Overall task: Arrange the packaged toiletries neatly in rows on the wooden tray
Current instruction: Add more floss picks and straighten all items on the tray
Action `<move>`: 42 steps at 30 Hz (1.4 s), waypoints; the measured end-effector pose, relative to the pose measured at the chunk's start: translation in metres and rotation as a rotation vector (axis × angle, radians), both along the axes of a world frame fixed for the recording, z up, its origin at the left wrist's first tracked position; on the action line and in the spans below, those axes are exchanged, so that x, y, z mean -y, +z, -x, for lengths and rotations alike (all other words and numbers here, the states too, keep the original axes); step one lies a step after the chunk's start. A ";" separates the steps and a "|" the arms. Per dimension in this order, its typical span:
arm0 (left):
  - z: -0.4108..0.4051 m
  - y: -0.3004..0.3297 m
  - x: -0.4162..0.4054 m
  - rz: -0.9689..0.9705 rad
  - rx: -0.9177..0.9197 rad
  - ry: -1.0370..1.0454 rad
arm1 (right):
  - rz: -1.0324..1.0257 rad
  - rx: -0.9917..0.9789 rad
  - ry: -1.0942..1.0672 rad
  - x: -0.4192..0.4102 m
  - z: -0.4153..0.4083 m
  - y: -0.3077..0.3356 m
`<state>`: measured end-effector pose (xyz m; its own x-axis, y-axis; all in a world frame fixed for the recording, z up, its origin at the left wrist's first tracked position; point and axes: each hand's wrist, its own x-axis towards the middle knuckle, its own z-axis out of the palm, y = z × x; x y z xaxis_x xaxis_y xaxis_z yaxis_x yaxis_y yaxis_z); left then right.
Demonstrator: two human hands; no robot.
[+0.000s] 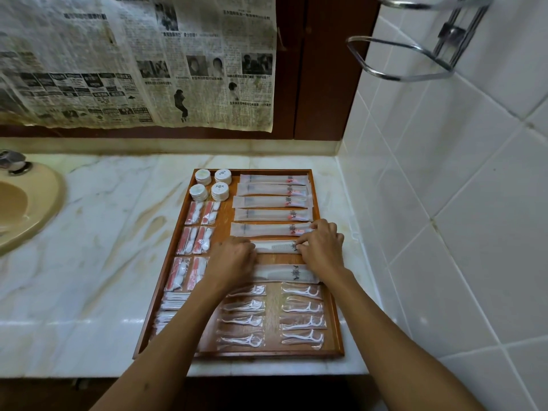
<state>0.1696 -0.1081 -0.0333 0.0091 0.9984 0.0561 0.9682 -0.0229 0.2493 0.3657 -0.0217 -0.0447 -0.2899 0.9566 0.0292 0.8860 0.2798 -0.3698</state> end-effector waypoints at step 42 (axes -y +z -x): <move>0.004 -0.010 0.026 -0.140 0.116 0.115 | 0.081 -0.100 -0.128 0.032 -0.018 -0.007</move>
<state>0.1651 -0.1342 -0.0437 -0.1193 0.9747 0.1888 0.9314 0.0440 0.3614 0.3837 -0.0538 -0.0516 -0.1647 0.9860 -0.0265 0.8703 0.1326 -0.4743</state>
